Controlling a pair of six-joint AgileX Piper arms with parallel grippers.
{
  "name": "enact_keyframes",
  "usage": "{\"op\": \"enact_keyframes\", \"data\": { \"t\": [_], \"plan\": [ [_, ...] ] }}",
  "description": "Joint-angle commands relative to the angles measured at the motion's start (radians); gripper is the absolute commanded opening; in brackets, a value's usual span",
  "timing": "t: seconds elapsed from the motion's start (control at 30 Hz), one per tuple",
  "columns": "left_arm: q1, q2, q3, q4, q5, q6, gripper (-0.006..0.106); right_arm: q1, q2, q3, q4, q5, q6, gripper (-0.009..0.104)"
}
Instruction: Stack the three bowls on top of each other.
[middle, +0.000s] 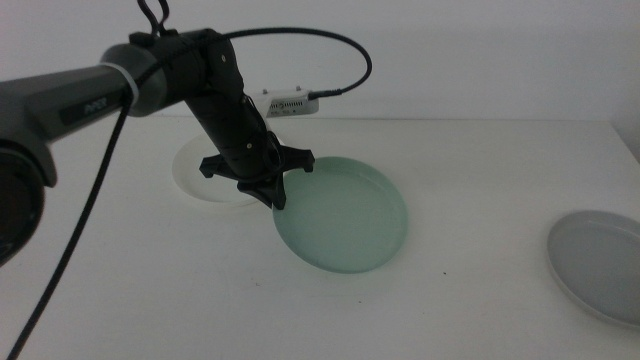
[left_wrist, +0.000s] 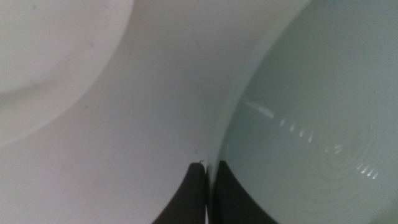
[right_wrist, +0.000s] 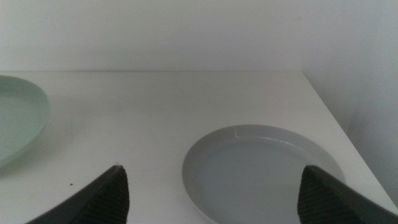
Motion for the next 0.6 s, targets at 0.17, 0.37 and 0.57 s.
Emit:
{"op": "enact_keyframes", "data": {
  "t": [0.17,0.37,0.57],
  "plan": [
    [-0.007,0.045,-0.013,-0.026,-0.057,0.028,-0.002,-0.001,-0.005,0.003,-0.006,-0.009,-0.006,0.093],
    [-0.007,0.071,-0.013,-0.064,-0.057,0.051,-0.002,-0.001,-0.005,0.003,-0.006,-0.009,-0.006,0.093],
    [-0.007,0.078,-0.013,-0.078,-0.036,0.056,-0.002,-0.001,-0.005,0.003,-0.006,-0.009,-0.006,0.093]
  ]
}}
